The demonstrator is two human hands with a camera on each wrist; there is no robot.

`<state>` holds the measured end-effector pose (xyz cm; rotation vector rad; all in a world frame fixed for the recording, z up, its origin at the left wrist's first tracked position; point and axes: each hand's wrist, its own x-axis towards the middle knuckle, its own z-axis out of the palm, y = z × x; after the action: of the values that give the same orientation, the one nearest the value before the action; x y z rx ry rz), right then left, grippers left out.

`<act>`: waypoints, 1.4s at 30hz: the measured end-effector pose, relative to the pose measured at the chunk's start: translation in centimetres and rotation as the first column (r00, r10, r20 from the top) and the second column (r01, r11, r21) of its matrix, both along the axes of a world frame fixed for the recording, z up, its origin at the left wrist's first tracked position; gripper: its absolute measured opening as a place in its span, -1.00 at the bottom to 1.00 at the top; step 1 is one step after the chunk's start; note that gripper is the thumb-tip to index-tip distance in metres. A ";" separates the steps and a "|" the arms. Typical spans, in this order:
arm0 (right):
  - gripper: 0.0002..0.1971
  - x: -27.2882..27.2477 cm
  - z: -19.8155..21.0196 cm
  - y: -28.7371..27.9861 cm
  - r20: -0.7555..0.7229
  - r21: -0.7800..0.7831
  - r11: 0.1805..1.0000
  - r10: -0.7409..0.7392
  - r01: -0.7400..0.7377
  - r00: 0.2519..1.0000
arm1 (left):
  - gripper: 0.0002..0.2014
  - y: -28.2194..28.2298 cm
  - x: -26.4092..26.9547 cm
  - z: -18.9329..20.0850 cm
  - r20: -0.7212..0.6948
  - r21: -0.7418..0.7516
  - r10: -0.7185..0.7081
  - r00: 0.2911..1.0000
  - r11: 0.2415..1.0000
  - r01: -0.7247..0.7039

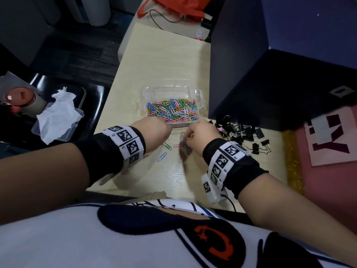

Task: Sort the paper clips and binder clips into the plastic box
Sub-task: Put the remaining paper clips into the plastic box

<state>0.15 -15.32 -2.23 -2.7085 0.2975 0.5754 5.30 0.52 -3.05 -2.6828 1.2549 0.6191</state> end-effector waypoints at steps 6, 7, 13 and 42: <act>-0.86 2.1 3.3 0.1 0.328 0.199 0.974 -0.173 0.111 0.929 | -0.83 0.2 2.7 3.4 0.040 -0.278 0.185 0.982 0.946 -0.167; -0.79 2.2 3.6 0.1 0.340 0.198 0.974 -0.169 0.106 0.925 | -0.81 0.4 3.1 3.6 0.058 -0.308 0.207 0.977 0.934 -0.180; -0.57 0.2 1.7 -0.1 -0.123 -0.152 0.987 0.025 -0.043 0.992 | -0.77 1.0 1.8 2.5 0.033 -0.140 0.095 0.995 0.986 -0.090; -0.77 -1.3 -1.6 0.2 0.017 -0.076 0.994 0.086 -0.084 0.996 | -0.81 0.3 -1.4 -1.6 -0.017 0.052 0.041 0.999 0.998 -0.040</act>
<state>-1.13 -15.14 -3.78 -2.8094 0.2032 0.5703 3.89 0.81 -4.61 -2.6724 1.1750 0.6733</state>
